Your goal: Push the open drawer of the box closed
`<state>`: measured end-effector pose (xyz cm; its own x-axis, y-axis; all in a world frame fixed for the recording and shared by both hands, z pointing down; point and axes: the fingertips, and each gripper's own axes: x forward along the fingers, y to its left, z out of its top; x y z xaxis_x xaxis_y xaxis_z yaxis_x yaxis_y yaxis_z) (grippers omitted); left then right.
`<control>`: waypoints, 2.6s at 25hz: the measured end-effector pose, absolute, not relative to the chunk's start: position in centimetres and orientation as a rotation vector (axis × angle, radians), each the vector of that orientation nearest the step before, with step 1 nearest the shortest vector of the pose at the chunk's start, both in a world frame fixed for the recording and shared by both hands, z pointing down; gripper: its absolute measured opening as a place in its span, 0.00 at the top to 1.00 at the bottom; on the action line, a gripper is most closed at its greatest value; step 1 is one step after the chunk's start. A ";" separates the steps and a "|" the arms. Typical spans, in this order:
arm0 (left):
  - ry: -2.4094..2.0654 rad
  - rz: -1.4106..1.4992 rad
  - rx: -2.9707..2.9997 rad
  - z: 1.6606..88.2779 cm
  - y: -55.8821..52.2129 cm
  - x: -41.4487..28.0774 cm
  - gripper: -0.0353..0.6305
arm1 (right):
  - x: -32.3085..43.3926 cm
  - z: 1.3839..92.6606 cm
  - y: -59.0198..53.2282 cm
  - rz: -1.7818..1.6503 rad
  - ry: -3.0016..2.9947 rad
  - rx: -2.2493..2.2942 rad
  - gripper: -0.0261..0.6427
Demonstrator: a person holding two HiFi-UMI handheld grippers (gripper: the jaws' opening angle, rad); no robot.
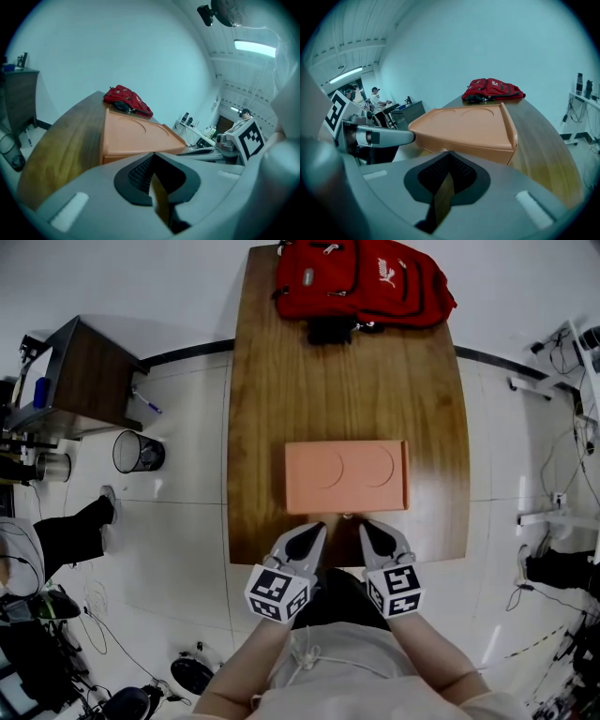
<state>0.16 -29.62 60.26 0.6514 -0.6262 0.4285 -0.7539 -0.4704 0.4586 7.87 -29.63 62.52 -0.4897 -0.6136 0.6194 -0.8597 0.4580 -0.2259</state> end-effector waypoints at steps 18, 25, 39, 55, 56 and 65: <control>-1.319 0.110 2.538 44.2 -24.8 -2.0 0.94 | 9.8 43.7 -24.6 0.385 -2.614 1.405 0.95; -1.350 0.011 2.587 40.4 -20.0 -3.5 0.94 | 8.8 42.0 -19.3 0.302 -2.604 1.404 0.95; -1.325 -0.110 2.560 39.5 -1.6 -10.0 0.94 | 3.7 41.2 -1.5 0.239 -2.570 1.474 0.95; -1.064 -0.086 2.687 38.8 12.5 -7.4 0.94 | 2.1 41.8 12.6 0.183 -2.535 1.471 0.95; -1.064 -0.082 2.690 38.7 12.6 -7.4 0.94 | 2.1 41.7 12.7 0.181 -2.538 1.469 0.95; -1.025 -0.021 2.778 37.6 12.1 -5.0 0.94 | 3.9 40.9 11.8 0.183 -2.546 1.461 0.95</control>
